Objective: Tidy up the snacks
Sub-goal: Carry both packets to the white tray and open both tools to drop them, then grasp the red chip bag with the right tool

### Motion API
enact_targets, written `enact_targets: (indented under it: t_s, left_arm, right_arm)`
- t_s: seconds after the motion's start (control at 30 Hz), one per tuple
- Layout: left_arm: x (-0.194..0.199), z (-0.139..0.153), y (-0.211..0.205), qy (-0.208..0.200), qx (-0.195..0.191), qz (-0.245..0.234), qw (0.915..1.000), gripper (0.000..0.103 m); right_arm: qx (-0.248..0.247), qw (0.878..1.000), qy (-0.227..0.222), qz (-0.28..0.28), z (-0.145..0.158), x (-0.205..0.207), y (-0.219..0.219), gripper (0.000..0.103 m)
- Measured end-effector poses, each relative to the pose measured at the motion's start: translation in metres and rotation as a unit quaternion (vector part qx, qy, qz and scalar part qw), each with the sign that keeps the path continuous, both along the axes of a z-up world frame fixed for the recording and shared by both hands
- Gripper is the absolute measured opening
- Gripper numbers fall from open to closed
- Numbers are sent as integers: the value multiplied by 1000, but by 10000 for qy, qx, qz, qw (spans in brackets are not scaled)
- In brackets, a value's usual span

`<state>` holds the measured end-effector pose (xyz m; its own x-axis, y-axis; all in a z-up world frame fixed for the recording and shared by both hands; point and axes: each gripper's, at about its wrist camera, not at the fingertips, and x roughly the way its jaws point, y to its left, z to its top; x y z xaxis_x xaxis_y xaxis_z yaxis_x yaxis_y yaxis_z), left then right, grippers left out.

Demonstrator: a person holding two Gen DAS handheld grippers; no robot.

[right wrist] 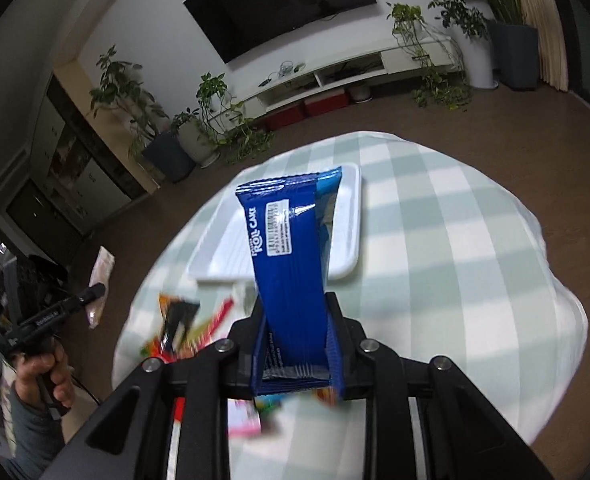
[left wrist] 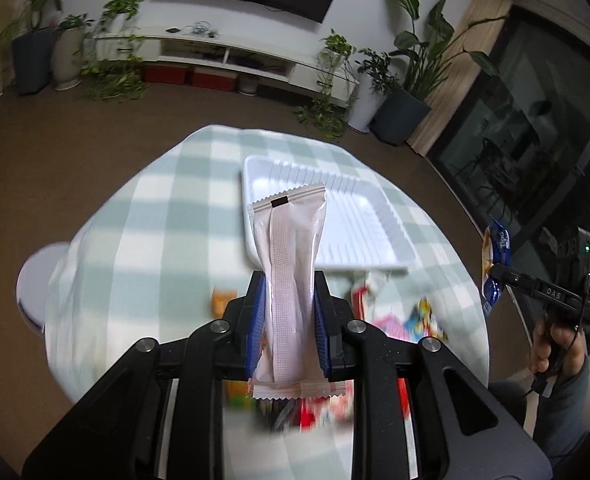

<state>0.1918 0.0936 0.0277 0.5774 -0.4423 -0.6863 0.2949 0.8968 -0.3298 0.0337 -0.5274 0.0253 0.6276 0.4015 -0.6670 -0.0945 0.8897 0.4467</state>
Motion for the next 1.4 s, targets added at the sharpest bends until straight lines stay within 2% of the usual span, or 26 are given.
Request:
enact_targets:
  t_s: [0.2,0.33,0.53,0.67,0.83,0.97,1.13,1.2,1.27,1.33,1.4]
  left_arm:
    - [77,11,-44,30,460,-367,9983,20]
    - [122,-15,-78,307,881,-509,9943,20]
    - [163,-73,-107,740,1264,-576,9875,20]
    - [170,-106,-111,994,1502,-592,9819,20]
    - [164,-129,-112,1141,1644,-648,9776,21]
    - [156,-132,-118,1081,1836,-696,9746,23]
    - [153,-128,-116,1099,1737,-618,9767,23]
    - [154,-126,-117,1105,1698,-615,9773,24]
    - [153,-121,-116,1061,1652,-613,9786,27]
    - [151,-113,-114,986,1603,-583,9804,40]
    - [146,-99,-110,840,1495,-537,9837,47]
  right_arm:
    - [-97,9993,260,249,0,74,19,27]
    - [-372,9969,585,380,-19,122,40,27]
    - [-768,9912,1000,397,-55,160,56,27]
    - [-1032,9872,1160,355,-72,176,61,27]
    - [-1228,9827,1332,376,-90,186,61,27]
    - [-1348,9806,1367,390,-97,189,65,28]
    - [-1382,9805,1346,379,-98,189,66,30]
    - [-1412,9801,1337,405,-98,187,67,37]
    - [-1417,9808,1287,375,-94,185,67,44]
    - [-1399,9824,1188,333,-87,183,65,49]
    - [-1360,9841,1095,309,-78,179,64,55]
